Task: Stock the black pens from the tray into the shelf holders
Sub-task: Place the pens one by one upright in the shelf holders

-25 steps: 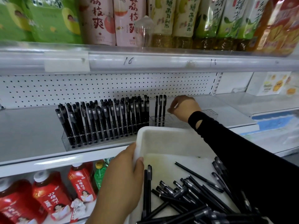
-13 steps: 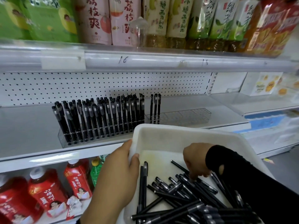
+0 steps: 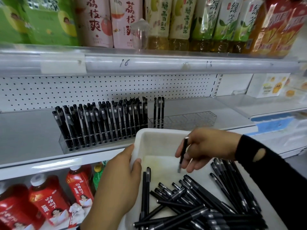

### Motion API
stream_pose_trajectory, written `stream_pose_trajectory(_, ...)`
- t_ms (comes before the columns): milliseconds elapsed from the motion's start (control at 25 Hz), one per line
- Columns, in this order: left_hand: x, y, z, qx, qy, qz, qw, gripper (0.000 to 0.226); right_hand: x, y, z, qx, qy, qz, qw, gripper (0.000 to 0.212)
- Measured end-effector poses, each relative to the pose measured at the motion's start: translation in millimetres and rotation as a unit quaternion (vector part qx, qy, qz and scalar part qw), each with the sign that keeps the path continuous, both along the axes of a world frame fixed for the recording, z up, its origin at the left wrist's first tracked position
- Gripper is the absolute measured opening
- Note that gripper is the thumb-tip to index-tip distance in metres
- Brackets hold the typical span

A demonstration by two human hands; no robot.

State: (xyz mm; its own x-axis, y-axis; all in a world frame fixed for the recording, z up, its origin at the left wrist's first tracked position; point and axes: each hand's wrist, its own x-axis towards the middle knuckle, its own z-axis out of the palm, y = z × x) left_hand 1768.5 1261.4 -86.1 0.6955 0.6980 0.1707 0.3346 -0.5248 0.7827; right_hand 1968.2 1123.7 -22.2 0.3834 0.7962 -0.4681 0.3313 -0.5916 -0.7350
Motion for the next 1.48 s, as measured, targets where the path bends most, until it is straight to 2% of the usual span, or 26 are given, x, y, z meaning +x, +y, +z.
stream_pose_trajectory(80, -0.2, 0.0, -1.0, 0.003, -0.001, 0.006, 1.000, 0.038, 6.0, -5.7, 7.7, 0.052, 0.072, 0.009, 0.996, 0.032)
stream_pose_trajectory(160, 0.2, -0.2, -1.2, 0.006, -0.001, 0.006, 1.000, 0.038, 11.8, -5.7, 5.3, 0.083, 0.122, 0.007, 0.989, 0.030)
stream_pose_trajectory(360, 2.4, 1.7, -1.3, -0.016, -0.001, 0.001, 1.000, 0.033, 26.8, 7.6, -5.2, 0.156, 0.159, -0.058, 0.973, 0.015)
stream_pose_trajectory(440, 3.0, 1.5, -1.8, -0.033, -0.009, 0.003, 0.999, 0.033, 36.5, 16.0, -0.6, 0.197, 0.172, -0.099, 0.960, 0.020)
stream_pose_trajectory(560, 4.4, 0.5, -1.7, -0.045, -0.010, 0.003, 0.999, 0.034, 55.9, 38.5, 1.9, 0.254, 0.072, -0.183, 0.947, 0.015)
stream_pose_trajectory(680, 4.5, 0.3, -1.7, -0.036, -0.008, -0.001, 0.999, 0.035, 76.7, 70.2, -9.2, 0.319, -0.036, -0.270, 0.908, 0.006)
stream_pose_trajectory(760, 3.9, 0.5, -1.6, -0.034, -0.010, -0.001, 0.999, 0.035, 92.4, 92.1, -19.9, 0.349, -0.075, -0.296, 0.886, 0.015)
stream_pose_trajectory(840, 3.5, 0.5, -1.6, -0.033, -0.010, 0.001, 0.999, 0.035, 104.7, 112.4, -28.6, 0.330, -0.156, -0.302, 0.881, 0.019)
stream_pose_trajectory(960, 3.9, 2.3, -1.9, -0.030, -0.007, 0.006, 1.000, 0.035, 111.4, 132.0, -33.4, 0.197, -0.350, -0.255, 0.879, 0.005)
stream_pose_trajectory(1040, 4.2, 2.9, -2.8, -0.032, -0.007, 0.008, 0.999, 0.036, 111.7, 137.9, -36.4, 0.129, -0.416, -0.218, 0.874, 0.017)
stream_pose_trajectory(1240, 6.1, 1.5, -3.6, -0.045, -0.005, 0.006, 0.999, 0.033, 114.7, 144.7, -47.4, 0.005, -0.468, -0.165, 0.868, 0.020)
stream_pose_trajectory(1400, 7.2, -1.2, -3.1, -0.039, 0.001, 0.009, 0.999, 0.032, 119.9, 148.2, -49.7, -0.027, -0.422, -0.163, 0.891, 0.036)
stream_pose_trajectory(1480, 6.3, -3.0, -2.2, -0.036, 0.002, 0.009, 0.999, 0.032, 118.7, 148.8, -49.0, -0.029, -0.404, -0.167, 0.899, 0.036)
